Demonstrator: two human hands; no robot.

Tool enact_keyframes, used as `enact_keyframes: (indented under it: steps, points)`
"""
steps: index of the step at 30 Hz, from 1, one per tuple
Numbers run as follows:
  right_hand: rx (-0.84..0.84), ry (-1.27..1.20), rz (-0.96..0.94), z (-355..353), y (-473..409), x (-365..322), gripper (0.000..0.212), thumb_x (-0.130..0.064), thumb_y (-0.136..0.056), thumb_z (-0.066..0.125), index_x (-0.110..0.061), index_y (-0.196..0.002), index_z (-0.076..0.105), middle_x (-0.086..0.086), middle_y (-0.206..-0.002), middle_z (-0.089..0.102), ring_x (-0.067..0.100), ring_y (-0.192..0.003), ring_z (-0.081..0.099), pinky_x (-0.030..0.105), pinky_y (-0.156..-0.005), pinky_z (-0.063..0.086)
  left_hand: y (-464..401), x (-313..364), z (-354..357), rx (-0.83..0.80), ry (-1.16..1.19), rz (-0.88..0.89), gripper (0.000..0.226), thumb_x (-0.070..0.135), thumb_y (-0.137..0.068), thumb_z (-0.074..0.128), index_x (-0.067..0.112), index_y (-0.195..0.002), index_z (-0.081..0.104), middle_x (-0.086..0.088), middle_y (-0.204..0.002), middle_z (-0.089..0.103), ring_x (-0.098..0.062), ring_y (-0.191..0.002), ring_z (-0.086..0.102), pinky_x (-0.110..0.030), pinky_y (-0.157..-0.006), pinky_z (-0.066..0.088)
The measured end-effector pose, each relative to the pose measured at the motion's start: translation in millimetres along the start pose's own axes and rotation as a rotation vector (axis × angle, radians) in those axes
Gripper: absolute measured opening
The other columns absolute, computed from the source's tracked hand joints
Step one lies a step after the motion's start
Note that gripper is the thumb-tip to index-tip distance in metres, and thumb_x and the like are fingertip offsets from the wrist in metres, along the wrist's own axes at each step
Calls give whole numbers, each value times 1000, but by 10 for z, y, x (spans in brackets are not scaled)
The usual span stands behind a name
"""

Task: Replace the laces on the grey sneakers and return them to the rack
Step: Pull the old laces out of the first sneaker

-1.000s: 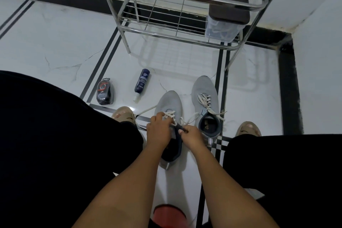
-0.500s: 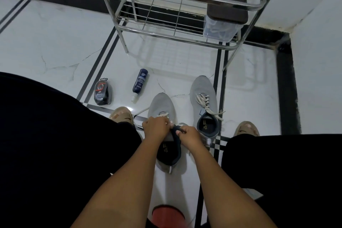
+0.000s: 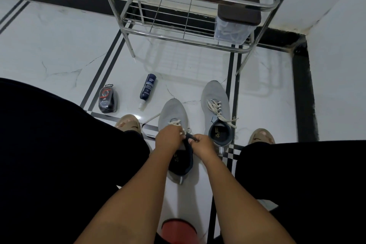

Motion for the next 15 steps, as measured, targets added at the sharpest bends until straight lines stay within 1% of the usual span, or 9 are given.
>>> enact_keyframes:
  steps: [3, 5, 7, 8, 9, 10, 11, 13, 15]
  points:
    - [3, 3, 8, -4, 1, 12, 21, -25, -93, 56, -11, -100, 69, 5, -85, 62, 23, -85, 59, 27, -71, 42, -27, -67, -51, 47, 290, -105, 16, 19, -91, 54, 15, -86, 68, -7, -90, 65, -27, -90, 62, -28, -71, 41]
    - [-3, 6, 20, -14, 15, 19, 21, -26, -94, 55, -11, -101, 69, 6, -87, 64, 25, -87, 60, 27, -71, 42, -21, -153, -180, 122, 880, -294, 23, 12, -95, 44, 13, -76, 58, -4, -73, 56, -22, -72, 57, -26, -64, 43]
    - [-17, 6, 36, -35, 22, 24, 23, -28, -94, 54, -12, -103, 68, 8, -92, 66, 26, -89, 61, 27, -72, 43, 22, -288, -280, 274, 1575, -566, 33, 11, -97, 33, 13, -66, 44, 0, -63, 41, -13, -50, 41, -19, -46, 34]
    - [-20, 3, 43, -42, 30, 21, 23, -28, -94, 54, -12, -102, 68, 8, -92, 66, 27, -89, 62, 28, -73, 44, -12, -371, -320, 335, 1713, -625, 34, 12, -98, 29, 13, -65, 40, 0, -65, 40, -11, -49, 36, -18, -44, 31]
    - [-23, -11, 48, -35, 32, 23, 23, -28, -94, 55, -11, -100, 68, 9, -90, 66, 27, -88, 62, 28, -74, 47, -24, -402, -370, 364, 1677, -648, 34, 15, -99, 28, 13, -68, 41, -3, -70, 43, -12, -51, 38, -19, -46, 32]
    - [-31, -38, 59, -23, 30, 22, 22, -28, -93, 56, -10, -97, 68, 10, -88, 65, 29, -88, 63, 31, -78, 52, -41, -400, -429, 352, 1479, -641, 32, 23, -101, 30, 11, -75, 46, -8, -82, 49, -15, -59, 46, -23, -52, 37]
    - [-41, -67, 69, -11, 6, 37, 21, -28, -92, 57, -10, -92, 68, 11, -86, 66, 31, -88, 65, 39, -82, 55, -46, -389, -449, 324, 1188, -593, 32, 35, -100, 37, 7, -95, 52, -14, -103, 53, -22, -78, 56, -30, -66, 46]
    - [-72, -72, 76, -4, -45, 56, 18, -27, -88, 60, -12, -77, 63, 10, -79, 63, 32, -86, 65, 51, -84, 56, -11, -379, -445, 375, 467, -501, 68, 50, -90, 55, 7, -138, 36, -16, -144, 37, -35, -124, 44, -46, -101, 40]
    - [-104, -63, 71, -43, -45, 5, 19, -21, -86, 61, -16, -68, 56, 8, -74, 57, 29, -80, 60, 51, -84, 55, 106, -232, -418, 478, -76, -276, 68, 56, -83, 61, 12, -133, 46, -12, -139, 44, -33, -127, 42, -45, -100, 39]
Point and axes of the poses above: each hand's wrist, its own y-axis away from the middle knuckle, its own z-axis out of the palm, x = y × z, the point moved 4 cm from there along -y, towards the middle knuckle
